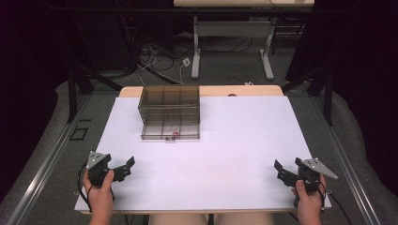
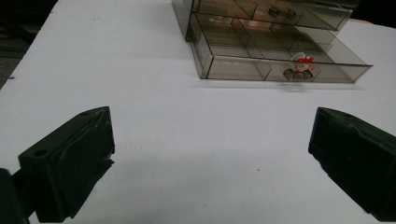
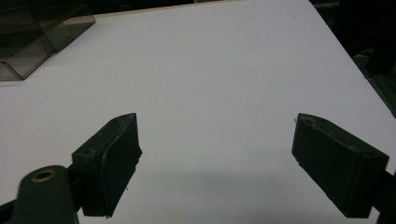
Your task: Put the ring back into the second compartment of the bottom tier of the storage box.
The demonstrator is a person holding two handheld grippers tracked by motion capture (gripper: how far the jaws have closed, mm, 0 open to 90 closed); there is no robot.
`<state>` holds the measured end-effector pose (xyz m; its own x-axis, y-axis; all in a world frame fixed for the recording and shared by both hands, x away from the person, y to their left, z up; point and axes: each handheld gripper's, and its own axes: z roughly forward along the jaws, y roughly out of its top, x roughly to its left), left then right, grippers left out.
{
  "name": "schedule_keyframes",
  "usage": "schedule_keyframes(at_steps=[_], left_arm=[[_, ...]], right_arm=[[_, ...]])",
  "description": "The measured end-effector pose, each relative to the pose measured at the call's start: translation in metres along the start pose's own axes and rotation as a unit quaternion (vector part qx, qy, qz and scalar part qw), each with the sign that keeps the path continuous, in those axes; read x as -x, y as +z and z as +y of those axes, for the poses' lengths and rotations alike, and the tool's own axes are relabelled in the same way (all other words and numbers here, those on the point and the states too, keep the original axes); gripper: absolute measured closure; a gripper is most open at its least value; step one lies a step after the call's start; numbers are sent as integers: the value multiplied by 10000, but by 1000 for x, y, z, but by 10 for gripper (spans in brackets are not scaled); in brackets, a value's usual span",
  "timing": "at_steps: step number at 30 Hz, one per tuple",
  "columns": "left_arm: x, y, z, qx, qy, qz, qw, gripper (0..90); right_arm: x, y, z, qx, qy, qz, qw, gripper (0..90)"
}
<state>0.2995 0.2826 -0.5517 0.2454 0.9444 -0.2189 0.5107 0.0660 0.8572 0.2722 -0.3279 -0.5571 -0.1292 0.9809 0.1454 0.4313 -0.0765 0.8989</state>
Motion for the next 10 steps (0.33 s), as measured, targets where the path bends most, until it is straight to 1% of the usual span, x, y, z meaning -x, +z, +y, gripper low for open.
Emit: schedule_keyframes(at_steps=[9,10], left_arm=[[-1,0,0,17,-17,27,10000,8],[-1,0,0,13,-27,26,10000,8]], right_arm=[[0,1,0,23,4,-6,10000,147],[0,0,0,-17,6,-2,10000,147]])
